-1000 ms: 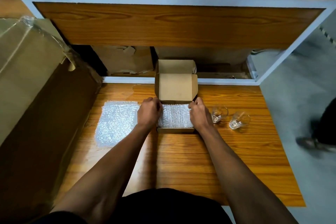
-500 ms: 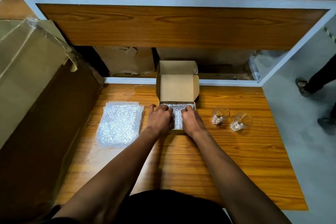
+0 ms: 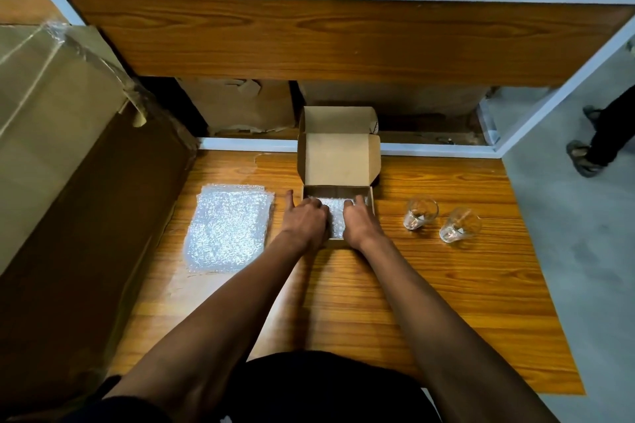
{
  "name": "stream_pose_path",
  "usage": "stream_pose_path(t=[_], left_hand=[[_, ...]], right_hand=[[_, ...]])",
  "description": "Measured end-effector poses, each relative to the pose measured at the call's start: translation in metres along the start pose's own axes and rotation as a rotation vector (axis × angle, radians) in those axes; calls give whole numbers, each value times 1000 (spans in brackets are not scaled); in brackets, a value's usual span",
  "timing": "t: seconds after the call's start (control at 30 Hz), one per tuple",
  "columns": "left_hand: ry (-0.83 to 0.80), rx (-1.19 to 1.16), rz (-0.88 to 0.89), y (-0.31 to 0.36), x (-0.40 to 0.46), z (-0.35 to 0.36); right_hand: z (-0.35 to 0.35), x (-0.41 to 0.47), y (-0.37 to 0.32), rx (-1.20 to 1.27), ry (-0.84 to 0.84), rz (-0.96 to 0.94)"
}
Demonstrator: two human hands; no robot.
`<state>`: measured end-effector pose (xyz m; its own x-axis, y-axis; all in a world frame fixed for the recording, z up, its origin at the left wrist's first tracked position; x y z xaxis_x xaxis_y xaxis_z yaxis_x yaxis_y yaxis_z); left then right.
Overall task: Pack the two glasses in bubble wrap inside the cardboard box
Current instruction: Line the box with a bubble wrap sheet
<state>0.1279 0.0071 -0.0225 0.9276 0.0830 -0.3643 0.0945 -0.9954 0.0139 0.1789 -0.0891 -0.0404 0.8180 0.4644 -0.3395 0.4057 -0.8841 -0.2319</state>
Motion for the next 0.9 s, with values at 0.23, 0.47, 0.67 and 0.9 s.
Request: stream_pose_path(t=[0.23, 0.47, 0.67, 0.9], left_hand=[[88, -26, 0, 5, 0, -3], [21, 30, -38, 8, 4, 13], [112, 27, -33, 6, 2, 11], [-24, 34, -62, 8, 9, 24]], right_hand=[[1, 2, -3, 183, 102, -7], [15, 4, 3, 227, 37, 43], [7, -2, -1, 203, 119, 4], [14, 6, 4, 238, -6, 66]])
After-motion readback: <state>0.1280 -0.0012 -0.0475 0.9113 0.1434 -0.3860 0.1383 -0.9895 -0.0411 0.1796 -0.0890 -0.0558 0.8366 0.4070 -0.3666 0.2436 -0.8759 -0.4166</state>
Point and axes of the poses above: each hand's wrist, its own x-axis towards the middle knuckle, its own z-axis out of the palm, y = z × x, the point moved 8 cm from there along x, towards the middle knuckle, and after that the axes turned 1 degree about x, right-handed, at the moved point
